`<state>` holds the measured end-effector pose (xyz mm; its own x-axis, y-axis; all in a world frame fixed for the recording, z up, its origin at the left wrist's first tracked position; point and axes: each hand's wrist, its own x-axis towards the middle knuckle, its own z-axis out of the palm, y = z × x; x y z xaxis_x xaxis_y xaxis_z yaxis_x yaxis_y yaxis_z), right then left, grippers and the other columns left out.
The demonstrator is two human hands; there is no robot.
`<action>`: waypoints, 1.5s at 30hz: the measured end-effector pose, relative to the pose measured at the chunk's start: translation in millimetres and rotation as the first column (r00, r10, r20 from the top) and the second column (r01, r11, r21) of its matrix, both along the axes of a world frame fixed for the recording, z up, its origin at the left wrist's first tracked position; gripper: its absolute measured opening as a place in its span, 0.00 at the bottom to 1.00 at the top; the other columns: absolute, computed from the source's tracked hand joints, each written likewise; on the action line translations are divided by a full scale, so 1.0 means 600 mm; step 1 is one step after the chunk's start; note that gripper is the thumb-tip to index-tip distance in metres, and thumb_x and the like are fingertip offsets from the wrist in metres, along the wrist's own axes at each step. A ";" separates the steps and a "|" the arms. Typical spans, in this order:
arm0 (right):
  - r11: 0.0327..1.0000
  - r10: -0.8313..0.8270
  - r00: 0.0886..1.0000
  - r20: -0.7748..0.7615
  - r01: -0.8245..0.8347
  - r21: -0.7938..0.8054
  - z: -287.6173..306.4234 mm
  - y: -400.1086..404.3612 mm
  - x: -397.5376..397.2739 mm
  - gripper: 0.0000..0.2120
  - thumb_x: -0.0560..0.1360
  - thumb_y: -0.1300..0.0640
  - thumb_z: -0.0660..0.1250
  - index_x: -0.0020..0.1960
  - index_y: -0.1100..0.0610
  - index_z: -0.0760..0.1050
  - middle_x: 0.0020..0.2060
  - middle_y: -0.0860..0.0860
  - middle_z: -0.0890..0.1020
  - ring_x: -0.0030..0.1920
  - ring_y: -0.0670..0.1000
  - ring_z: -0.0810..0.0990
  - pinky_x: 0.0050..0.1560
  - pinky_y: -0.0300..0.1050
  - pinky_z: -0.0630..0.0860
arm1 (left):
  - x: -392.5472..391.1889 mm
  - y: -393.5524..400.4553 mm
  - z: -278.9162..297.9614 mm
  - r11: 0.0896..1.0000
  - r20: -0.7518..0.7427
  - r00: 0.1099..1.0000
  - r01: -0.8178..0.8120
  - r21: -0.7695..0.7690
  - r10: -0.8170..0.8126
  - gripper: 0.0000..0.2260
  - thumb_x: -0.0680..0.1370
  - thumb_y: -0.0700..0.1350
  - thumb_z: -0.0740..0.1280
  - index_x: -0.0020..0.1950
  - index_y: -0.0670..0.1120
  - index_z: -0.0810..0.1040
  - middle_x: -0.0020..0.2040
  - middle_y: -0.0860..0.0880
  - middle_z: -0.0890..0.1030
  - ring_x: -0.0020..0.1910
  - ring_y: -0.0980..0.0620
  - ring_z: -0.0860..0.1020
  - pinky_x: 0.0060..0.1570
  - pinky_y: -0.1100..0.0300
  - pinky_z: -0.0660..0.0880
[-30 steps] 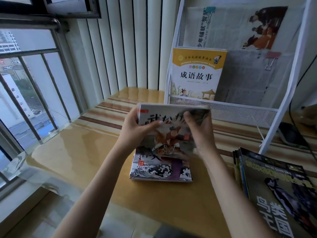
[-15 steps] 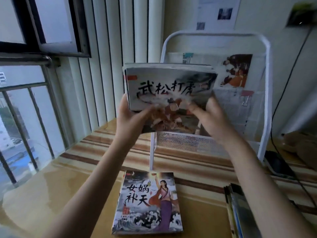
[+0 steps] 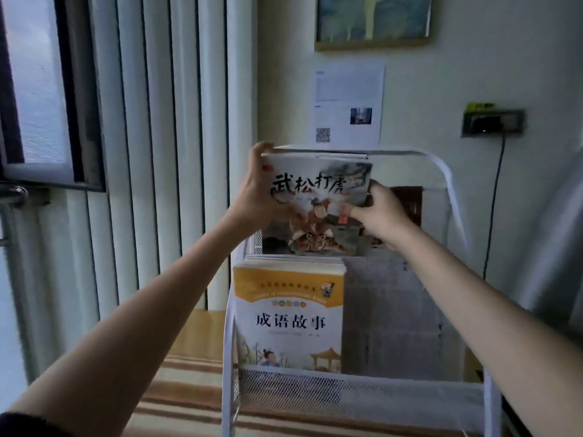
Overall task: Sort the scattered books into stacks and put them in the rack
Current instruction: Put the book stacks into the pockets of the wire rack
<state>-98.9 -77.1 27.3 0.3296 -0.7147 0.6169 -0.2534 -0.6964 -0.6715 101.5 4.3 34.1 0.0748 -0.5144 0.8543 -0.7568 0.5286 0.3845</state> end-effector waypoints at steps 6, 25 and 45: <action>0.979 0.117 0.966 -0.231 -0.074 0.189 -0.048 -0.012 0.022 0.21 0.72 0.51 0.71 0.61 0.58 0.74 0.54 0.47 0.78 0.55 0.48 0.75 0.52 0.40 0.69 | 0.027 -0.005 -0.045 0.865 0.249 0.855 -0.491 0.103 0.455 0.43 0.60 0.59 0.77 0.67 0.46 0.60 0.56 0.49 0.68 0.56 0.49 0.60 0.57 0.52 0.59; 0.971 -0.164 0.446 -0.880 0.228 -0.065 -0.028 0.005 0.027 0.31 0.81 0.41 0.48 0.64 0.66 0.72 0.58 0.61 0.77 0.57 0.57 0.76 0.53 0.48 0.71 | 0.074 0.010 -0.083 0.832 0.562 0.675 -0.553 -0.043 0.478 0.20 0.82 0.49 0.56 0.74 0.53 0.64 0.72 0.54 0.69 0.77 0.48 0.49 0.71 0.35 0.41; 0.874 0.105 0.852 -0.512 0.167 0.456 -0.492 0.408 0.013 0.32 0.78 0.41 0.56 0.76 0.54 0.50 0.69 0.54 0.68 0.66 0.54 0.70 0.63 0.45 0.68 | -0.051 0.387 -0.489 0.481 -0.131 0.813 -0.198 0.854 0.567 0.19 0.80 0.53 0.60 0.68 0.47 0.65 0.62 0.49 0.74 0.59 0.47 0.75 0.56 0.56 0.71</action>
